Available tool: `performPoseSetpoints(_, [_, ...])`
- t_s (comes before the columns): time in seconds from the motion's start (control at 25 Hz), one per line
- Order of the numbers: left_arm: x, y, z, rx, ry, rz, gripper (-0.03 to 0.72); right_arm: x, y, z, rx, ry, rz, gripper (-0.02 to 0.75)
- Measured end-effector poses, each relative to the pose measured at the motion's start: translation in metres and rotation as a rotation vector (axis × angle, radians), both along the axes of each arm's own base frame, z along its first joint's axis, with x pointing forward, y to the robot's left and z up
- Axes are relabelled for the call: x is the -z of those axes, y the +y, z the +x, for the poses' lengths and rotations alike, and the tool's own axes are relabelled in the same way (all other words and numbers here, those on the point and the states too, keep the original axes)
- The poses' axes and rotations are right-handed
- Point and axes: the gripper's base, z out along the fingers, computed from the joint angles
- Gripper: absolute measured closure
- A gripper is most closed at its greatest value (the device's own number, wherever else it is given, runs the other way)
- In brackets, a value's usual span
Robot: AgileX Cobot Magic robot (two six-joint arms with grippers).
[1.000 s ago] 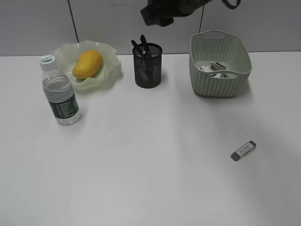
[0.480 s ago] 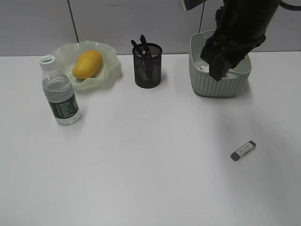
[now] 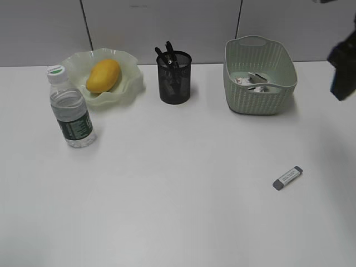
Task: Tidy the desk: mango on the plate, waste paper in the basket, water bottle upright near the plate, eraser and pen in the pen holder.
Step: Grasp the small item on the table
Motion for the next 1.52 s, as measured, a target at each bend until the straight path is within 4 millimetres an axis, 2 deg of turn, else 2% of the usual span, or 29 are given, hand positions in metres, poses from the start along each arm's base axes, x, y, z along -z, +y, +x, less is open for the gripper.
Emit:
performPoseSetpoints(0.16, [-0.014, -0.004, 0.026, 0.028, 0.028, 0.028, 0.251, 0.012, -0.040, -0.032, 0.110, 0.043, -0.009, 0.367])
performPoseSetpoints(0.28, [-0.024, -0.009, 0.054, 0.038, 0.045, 0.030, 0.251, 0.020, -0.060, -0.062, 0.177, 0.023, 0.010, 0.370])
performPoseSetpoints(0.4, [-0.023, -0.021, 0.087, 0.097, 0.129, 0.056, 0.251, 0.026, -0.066, -0.093, 0.192, 0.006, 0.013, 0.375])
performPoseSetpoints(0.56, [-0.023, -0.051, 0.130, 0.229, 0.203, 0.117, 0.251, 0.020, -0.069, -0.136, 0.201, -0.070, 0.034, 0.376])
performPoseSetpoints(0.76, [-0.024, -0.108, 0.184, 0.375, 0.255, 0.162, 0.251, 0.014, -0.072, -0.180, 0.208, -0.186, 0.063, 0.384])
performPoseSetpoints(0.96, [-0.017, -0.177, 0.229, 0.503, 0.283, 0.195, 0.251, 0.016, -0.075, -0.220, 0.258, -0.300, 0.108, 0.394])
performPoseSetpoints(1.04, [-0.019, -0.209, 0.237, 0.566, 0.278, 0.203, 0.251, 0.017, -0.076, -0.233, 0.274, -0.341, 0.123, 0.401])
performPoseSetpoints(1.2, [-0.007, -0.267, 0.248, 0.637, 0.316, 0.209, 0.251, 0.021, -0.077, -0.254, 0.298, -0.419, 0.154, 0.407])
performPoseSetpoints(1.4, [0.015, -0.325, 0.257, 0.697, 0.353, 0.223, 0.251, 0.025, -0.079, -0.275, 0.312, -0.503, 0.185, 0.407])
performPoseSetpoints(1.52, [0.032, -0.356, 0.254, 0.730, 0.369, 0.229, 0.251, 0.026, -0.080, -0.285, 0.317, -0.559, 0.197, 0.407])
